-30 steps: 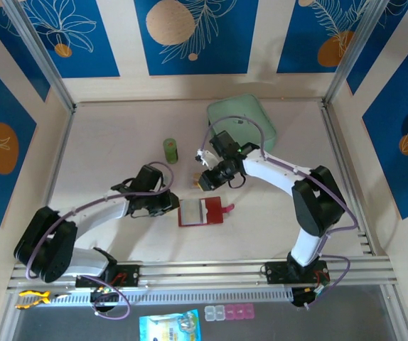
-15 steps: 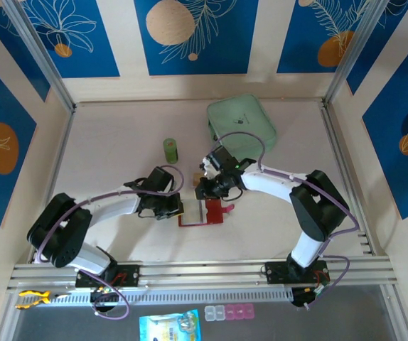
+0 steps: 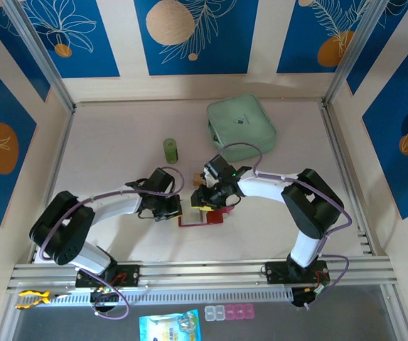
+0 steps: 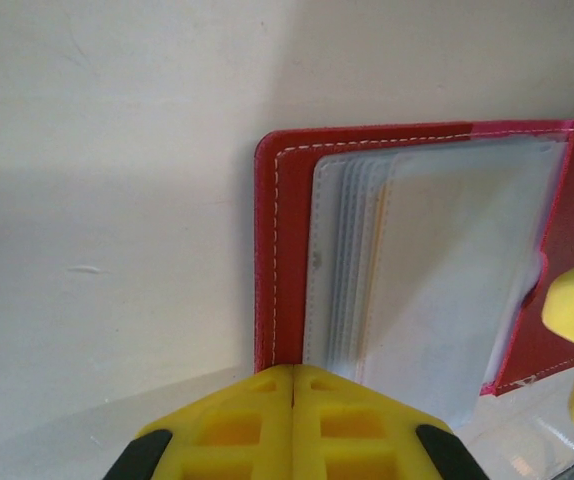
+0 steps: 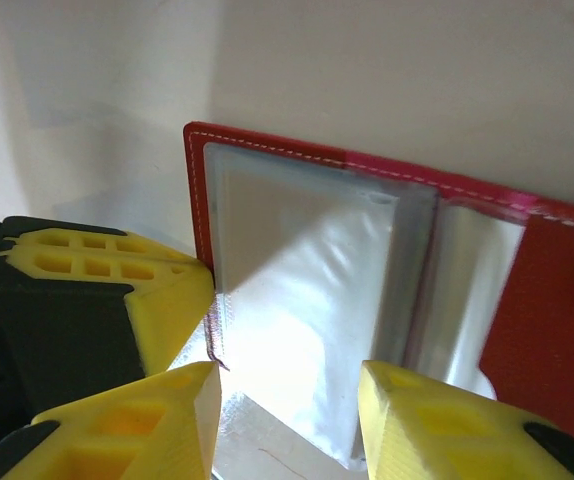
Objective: Take the credit cards out of the card holder
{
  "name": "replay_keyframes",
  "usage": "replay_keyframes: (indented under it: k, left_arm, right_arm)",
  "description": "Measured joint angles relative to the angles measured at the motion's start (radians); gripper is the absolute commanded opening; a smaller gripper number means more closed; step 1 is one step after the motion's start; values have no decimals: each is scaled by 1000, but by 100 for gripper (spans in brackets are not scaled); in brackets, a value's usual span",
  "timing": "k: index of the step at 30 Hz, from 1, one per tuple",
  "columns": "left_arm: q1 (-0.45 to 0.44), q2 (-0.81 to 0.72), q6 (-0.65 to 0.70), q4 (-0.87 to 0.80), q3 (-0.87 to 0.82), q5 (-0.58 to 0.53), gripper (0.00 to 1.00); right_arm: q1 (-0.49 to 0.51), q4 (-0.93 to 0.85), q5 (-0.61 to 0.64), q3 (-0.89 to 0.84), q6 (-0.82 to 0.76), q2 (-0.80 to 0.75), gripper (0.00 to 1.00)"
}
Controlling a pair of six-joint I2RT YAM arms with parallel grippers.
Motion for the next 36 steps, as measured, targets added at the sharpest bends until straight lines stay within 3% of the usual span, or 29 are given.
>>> replay_keyframes:
  k: [7, 36]
  left_arm:
    - [0, 7, 19, -8, 0, -6, 4]
    - [0, -53, 45, -34, -2, -51, 6]
  right_arm:
    - [20, 31, -9, 0, 21, 22, 31]
    - [19, -46, 51, 18, -13, 37, 31]
